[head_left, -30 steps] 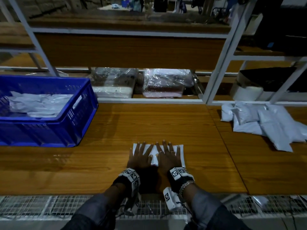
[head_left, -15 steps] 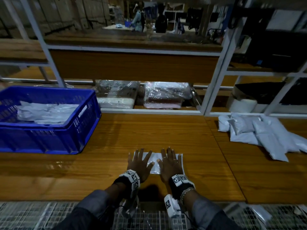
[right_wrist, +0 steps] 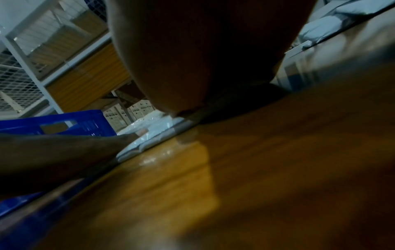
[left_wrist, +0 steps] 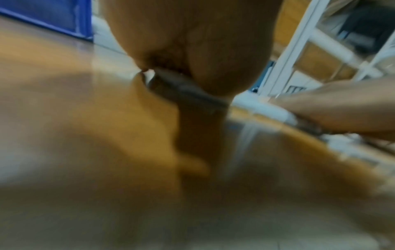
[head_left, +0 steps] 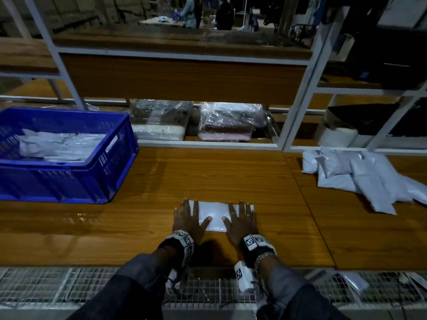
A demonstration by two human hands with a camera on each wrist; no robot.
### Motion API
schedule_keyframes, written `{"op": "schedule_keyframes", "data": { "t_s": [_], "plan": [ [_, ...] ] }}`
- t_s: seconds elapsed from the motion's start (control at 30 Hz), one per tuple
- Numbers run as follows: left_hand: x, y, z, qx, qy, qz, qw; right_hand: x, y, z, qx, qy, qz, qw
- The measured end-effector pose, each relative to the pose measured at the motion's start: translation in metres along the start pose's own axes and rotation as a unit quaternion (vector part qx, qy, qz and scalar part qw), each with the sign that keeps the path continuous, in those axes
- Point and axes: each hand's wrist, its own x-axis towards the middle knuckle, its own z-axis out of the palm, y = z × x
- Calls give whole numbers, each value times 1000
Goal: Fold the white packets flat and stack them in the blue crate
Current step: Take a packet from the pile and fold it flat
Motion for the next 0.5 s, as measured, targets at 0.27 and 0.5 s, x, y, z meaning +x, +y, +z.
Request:
{"op": "schedule_keyframes", "data": {
  "t_s": [0.27, 0.5],
  "plan": [
    [-4, 12, 13, 8, 20, 155, 988, -25, -10, 7, -12, 66, -47, 997],
    [-6, 10, 24, -4, 58, 186, 981, -16, -10, 20, -26, 67, -43, 997]
  ]
}}
